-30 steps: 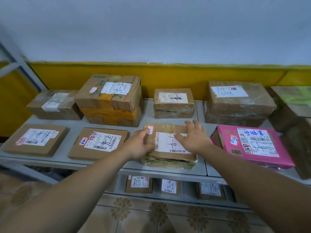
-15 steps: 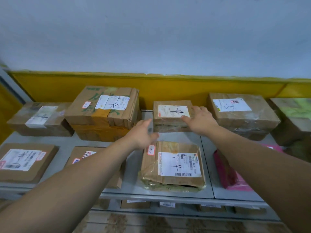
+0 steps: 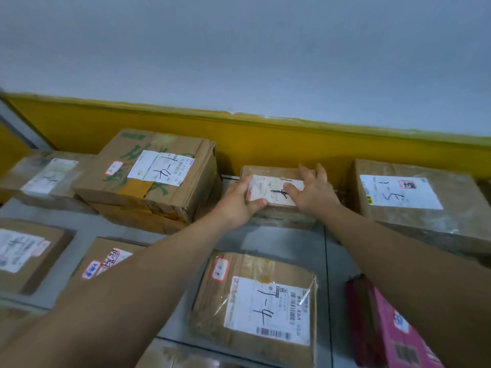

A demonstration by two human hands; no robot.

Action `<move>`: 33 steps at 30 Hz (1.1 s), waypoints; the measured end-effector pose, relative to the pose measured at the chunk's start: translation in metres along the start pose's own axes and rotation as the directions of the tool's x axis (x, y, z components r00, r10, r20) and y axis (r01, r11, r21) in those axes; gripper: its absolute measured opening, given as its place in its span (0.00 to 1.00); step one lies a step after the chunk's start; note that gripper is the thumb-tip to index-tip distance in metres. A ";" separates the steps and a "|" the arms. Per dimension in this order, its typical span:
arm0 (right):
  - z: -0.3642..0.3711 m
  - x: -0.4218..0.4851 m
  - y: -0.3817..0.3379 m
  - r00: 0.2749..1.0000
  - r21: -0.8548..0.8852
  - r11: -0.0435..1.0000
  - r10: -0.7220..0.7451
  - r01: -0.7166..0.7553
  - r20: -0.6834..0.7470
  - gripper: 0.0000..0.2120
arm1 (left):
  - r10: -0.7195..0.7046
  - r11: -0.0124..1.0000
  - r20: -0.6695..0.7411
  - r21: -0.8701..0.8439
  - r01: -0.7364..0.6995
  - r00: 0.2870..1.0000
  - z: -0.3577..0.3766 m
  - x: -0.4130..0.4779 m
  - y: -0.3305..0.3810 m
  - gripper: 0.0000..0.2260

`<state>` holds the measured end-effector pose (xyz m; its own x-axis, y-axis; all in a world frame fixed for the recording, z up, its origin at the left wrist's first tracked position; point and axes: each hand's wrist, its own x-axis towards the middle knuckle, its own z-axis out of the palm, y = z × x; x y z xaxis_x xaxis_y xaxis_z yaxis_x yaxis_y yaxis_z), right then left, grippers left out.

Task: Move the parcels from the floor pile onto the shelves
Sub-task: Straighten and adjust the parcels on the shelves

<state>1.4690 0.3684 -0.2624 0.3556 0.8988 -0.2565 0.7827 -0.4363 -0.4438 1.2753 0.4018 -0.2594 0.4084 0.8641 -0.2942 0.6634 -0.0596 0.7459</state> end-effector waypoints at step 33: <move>0.029 -0.022 0.002 0.998 0.088 0.996 -0.029 0.025 0.047 0.38 | -0.083 0.974 0.017 0.214 0.078 0.996 0.006 -0.021 -0.022 0.34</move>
<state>1.4478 0.3466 -0.2829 0.3087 0.9080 -0.2832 0.7432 -0.4161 -0.5240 1.2563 0.3814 -0.2732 0.3625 0.8574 -0.3654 0.8117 -0.0978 0.5758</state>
